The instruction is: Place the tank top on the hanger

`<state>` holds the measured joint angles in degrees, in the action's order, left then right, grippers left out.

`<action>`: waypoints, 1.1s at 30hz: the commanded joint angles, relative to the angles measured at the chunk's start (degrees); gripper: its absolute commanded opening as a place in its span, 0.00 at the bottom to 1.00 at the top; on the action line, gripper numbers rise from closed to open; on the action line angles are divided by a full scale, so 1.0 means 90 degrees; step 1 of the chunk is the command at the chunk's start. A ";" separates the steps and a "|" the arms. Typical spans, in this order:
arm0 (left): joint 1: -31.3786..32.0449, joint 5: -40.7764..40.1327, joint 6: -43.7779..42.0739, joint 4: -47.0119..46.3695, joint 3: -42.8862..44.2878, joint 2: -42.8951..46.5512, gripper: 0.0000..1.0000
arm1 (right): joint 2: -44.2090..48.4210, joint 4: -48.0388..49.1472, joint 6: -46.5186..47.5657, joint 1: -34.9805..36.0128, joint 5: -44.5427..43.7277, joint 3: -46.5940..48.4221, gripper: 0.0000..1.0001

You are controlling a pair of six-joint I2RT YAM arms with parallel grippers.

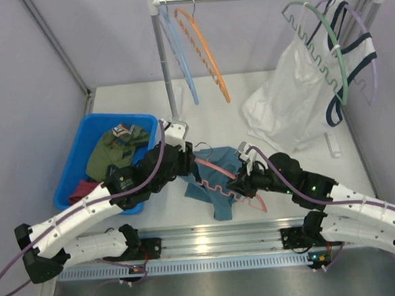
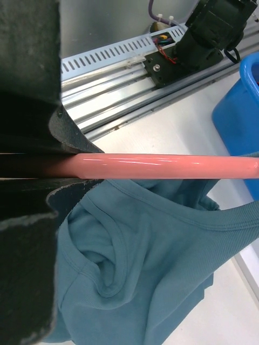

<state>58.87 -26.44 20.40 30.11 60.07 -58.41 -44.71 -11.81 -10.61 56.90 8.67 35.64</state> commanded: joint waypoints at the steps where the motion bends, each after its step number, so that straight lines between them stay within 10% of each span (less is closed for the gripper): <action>1: 0.0011 -0.0031 0.0038 -0.0347 -0.0258 0.0464 0.45 | 0.0046 0.0990 -0.0061 0.0084 -0.0055 0.0132 0.00; 33: 0.0060 0.1258 -0.0470 -0.2720 -0.1108 0.0280 0.47 | -0.0403 0.1098 -0.0042 0.0093 -0.0065 0.0220 0.00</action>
<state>59.09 -15.73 17.41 11.57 50.68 -55.46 -48.16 -8.29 -10.76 56.90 7.97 35.64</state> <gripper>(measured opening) 0.471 0.142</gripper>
